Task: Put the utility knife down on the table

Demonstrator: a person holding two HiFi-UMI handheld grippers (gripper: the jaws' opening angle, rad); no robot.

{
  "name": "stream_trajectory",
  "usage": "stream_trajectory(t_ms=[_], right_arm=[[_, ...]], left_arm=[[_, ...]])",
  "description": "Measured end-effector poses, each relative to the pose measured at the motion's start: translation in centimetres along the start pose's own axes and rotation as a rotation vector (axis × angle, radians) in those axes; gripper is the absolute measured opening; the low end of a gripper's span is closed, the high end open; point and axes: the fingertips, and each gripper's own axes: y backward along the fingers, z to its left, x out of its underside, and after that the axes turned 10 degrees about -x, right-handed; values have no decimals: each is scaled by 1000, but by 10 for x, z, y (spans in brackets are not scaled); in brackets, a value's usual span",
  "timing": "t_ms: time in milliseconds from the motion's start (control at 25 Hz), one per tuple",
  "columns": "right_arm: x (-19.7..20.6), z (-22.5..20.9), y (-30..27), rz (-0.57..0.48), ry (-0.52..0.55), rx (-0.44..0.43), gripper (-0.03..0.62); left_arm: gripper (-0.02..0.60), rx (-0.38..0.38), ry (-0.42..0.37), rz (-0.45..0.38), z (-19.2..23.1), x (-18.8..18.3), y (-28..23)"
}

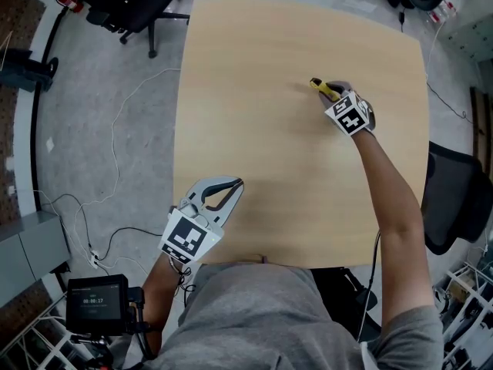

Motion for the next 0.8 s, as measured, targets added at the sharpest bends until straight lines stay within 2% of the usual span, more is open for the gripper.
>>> stream_trajectory(t_ms=[320, 800], right_arm=[[8, 16, -9, 90, 125, -27, 117], [21, 42, -25, 167, 215, -99, 117]], left_arm=[[6, -5, 8, 3, 0, -1, 3], [6, -18, 18, -2, 3, 4, 7]])
